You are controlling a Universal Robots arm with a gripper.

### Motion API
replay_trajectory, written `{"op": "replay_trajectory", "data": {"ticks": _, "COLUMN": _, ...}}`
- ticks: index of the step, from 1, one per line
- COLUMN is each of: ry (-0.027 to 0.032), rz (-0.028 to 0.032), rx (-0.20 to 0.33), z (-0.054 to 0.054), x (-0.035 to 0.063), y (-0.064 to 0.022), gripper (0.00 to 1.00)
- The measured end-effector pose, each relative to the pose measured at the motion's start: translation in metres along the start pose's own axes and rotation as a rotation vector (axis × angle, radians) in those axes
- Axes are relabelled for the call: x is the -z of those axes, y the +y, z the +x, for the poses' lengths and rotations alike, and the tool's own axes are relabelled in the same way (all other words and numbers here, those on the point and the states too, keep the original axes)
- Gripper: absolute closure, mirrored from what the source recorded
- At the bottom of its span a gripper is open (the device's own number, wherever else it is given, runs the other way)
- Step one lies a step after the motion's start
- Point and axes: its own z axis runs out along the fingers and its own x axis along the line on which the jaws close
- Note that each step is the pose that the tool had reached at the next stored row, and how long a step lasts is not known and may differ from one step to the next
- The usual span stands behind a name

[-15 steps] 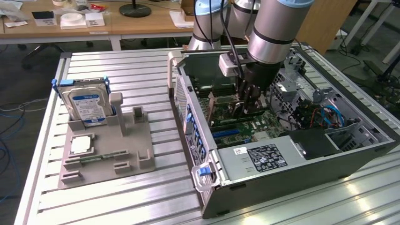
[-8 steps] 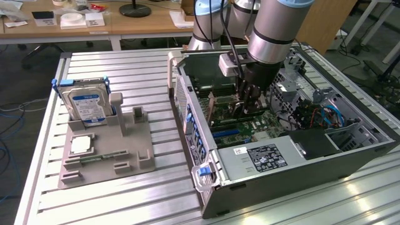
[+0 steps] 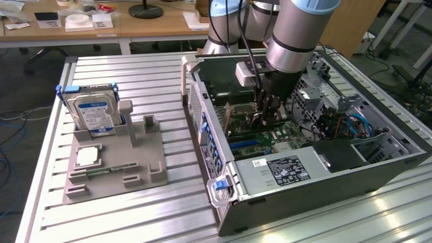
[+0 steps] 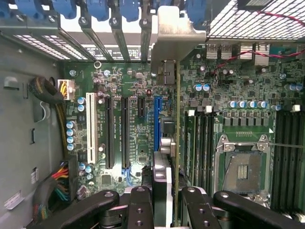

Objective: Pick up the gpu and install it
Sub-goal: 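Insert the gpu into the slot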

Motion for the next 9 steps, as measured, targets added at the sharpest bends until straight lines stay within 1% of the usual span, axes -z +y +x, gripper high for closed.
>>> {"op": "replay_trajectory", "data": {"ticks": 4, "ry": -0.0001, "rz": 0.0001, "rx": 0.001, "z": 0.000, "x": -0.0064, "y": 0.0034, "gripper": 0.72}}
{"op": "replay_trajectory", "data": {"ticks": 9, "ry": -0.0002, "rz": -0.0001, "rx": 0.003, "z": 0.001, "x": -0.0131, "y": 0.0035, "gripper": 0.72}}
